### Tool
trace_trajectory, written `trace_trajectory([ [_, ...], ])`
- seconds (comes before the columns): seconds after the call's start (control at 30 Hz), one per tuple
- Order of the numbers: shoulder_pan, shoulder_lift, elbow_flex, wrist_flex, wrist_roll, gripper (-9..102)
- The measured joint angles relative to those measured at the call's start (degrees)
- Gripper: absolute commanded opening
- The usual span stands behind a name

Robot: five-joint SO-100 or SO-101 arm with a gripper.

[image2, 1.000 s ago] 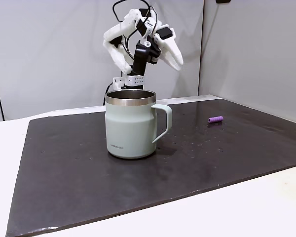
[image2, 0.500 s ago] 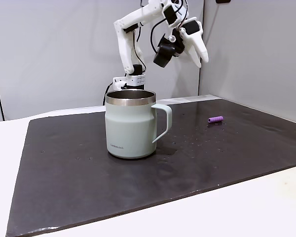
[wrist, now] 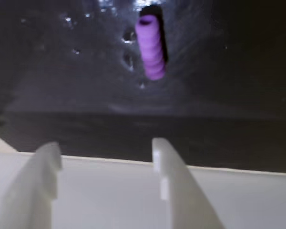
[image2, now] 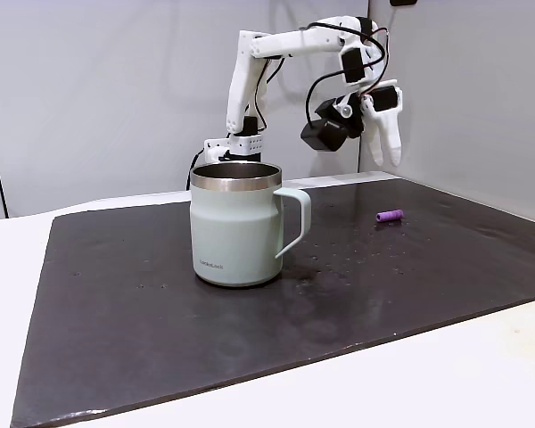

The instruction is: Grasp a pengrip and put it in the cup.

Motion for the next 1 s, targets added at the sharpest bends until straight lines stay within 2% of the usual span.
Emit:
trace_trajectory([
  [0.7,-3.6,-22.85,-12.83,3.87,0.0,20],
  [0.9,-3.6,-27.16,-16.08,4.22,-0.09,18],
  [1.0,-3.6,-28.56,-17.67,4.22,0.18,13],
])
